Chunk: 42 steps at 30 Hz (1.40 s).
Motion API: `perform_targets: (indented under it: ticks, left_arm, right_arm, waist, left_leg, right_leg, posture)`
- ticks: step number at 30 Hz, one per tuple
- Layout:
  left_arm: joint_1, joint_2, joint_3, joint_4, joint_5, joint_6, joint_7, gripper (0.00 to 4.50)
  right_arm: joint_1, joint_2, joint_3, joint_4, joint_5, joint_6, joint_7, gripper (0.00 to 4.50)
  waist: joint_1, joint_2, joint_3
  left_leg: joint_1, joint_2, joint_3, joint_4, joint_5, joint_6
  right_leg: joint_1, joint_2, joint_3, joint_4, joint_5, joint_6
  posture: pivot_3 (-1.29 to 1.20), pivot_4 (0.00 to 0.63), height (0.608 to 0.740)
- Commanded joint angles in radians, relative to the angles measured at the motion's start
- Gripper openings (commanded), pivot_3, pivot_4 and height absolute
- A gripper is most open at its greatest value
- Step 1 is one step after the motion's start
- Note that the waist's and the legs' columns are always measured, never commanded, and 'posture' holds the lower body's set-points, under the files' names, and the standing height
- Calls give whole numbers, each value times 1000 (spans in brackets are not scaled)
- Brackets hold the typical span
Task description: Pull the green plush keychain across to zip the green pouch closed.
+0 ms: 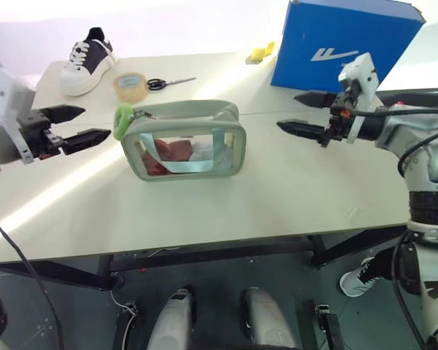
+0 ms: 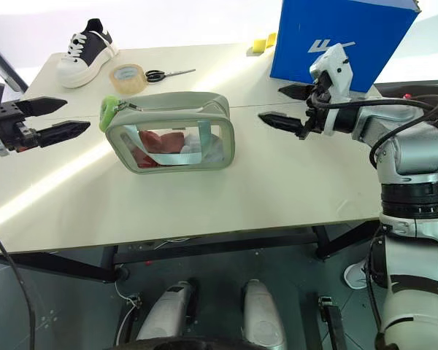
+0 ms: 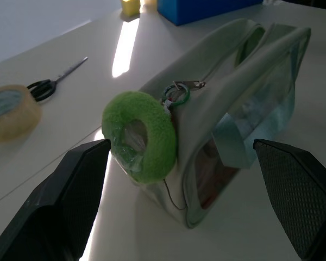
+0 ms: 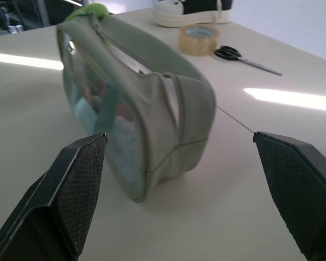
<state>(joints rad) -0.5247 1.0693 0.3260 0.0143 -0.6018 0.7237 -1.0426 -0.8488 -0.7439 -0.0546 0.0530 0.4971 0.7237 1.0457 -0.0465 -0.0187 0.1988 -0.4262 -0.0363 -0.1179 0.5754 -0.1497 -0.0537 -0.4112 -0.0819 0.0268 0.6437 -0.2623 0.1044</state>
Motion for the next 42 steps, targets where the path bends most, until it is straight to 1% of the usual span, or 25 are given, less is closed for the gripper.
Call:
perform_targets:
  ticks: [1, 4, 9, 17, 21, 24, 29, 33, 37, 40, 42]
  left_arm:
    - [-38, 44, 18, -19, -4, -1, -13, 4482]
    - [-63, 41, 25, -1, -4, -2, -1, 4482]
    - [-65, 56, 27, 9, 11, -21, -9, 4482]
    - [-54, 53, 25, -13, 9, -25, -2, 4482]
    - [-60, 49, 27, -3, 5, -20, 5, 4482]
    - [-53, 51, 22, -7, 7, -26, -3, 4482]
    - [-65, 34, 23, -3, 8, -23, 25, 4482]
    - [-17, 21, 24, -54, 5, -23, 37, 4482]
    - [18, 10, 45, -95, -11, -3, 58, 4482]
    - [47, 4, 44, -101, -8, 3, 65, 4500]
    - [60, 2, 48, -102, -5, 0, 69, 4500]
  right_arm:
    - [-44, -11, -19, -50, 20, 7, -3, 4500]
    - [-42, -23, 2, -42, -23, -18, -21, 4500]
    - [-42, -32, 25, -47, -27, -36, 17, 4500]
    - [-61, 5, 45, -41, -25, -54, 18, 4500]
    - [-71, 44, 69, -35, -40, -70, 8, 4500]
    - [-96, 95, 107, -22, -60, -91, -2, 4500]
    - [-139, 167, 173, 46, -133, -160, -11, 4500]
    - [-144, 204, 208, 103, -188, -216, -24, 4500]
    - [-140, 216, 225, 141, -224, -262, -15, 4500]
    - [-138, 228, 235, 158, -238, -274, -13, 3672]
    - [-131, 228, 244, 149, -243, -278, 6, 2525]
  waist:
    - [2, 0, 0]
    - [6, 0, 0]
    - [3, 0, 0]
    - [2, 0, 0]
    - [2, 0, 0]
    - [1, 0, 0]
    - [1, 0, 0]
    - [4, 0, 0]
    - [2, 0, 0]
    - [1, 0, 0]
    - [1, 0, 0]
  left_leg:
    - [0, 0, 0, 0, 0, 0]
    - [-2, 0, 0, 0, 0, 0]
    - [-3, -1, 0, 0, 0, 0]
    - [-3, 0, 0, 0, 0, 0]
    - [-3, 0, 0, 0, 0, 0]
    - [-3, 0, 0, 0, 0, 0]
    - [-3, 0, 0, 0, 0, 0]
    - [-3, -1, 0, 0, 0, 0]
    - [-3, -1, 0, 0, 0, 0]
    - [-2, -1, 0, 0, 0, 0]
    - [-2, -1, 0, 0, 0, 0]
  right_leg:
    - [0, 0, 0, 0, 0, 0]
    - [-1, 0, 0, -1, 0, 0]
    - [0, -1, 0, -4, 0, 1]
    - [-1, 0, 0, -4, 0, 1]
    - [-1, 0, 0, -4, 1, 1]
    - [-1, 0, 0, -4, 1, 1]
    - [-1, 0, 0, -4, 2, 3]
    - [0, 0, 0, -4, 2, 4]
    - [-1, 0, 0, -4, 2, 4]
    - [-1, 0, 0, -3, 2, 4]
    - [-1, 0, 0, -2, 2, 4]
  posture:
    - [0, 150, 740]
    - [0, 150, 740]
    - [0, 150, 740]
    - [0, 150, 740]
    - [0, 150, 740]
    - [0, 150, 740]
    - [0, 150, 740]
    - [0, 150, 740]
    - [0, 150, 740]
    - [0, 150, 740]
    - [0, 150, 740]
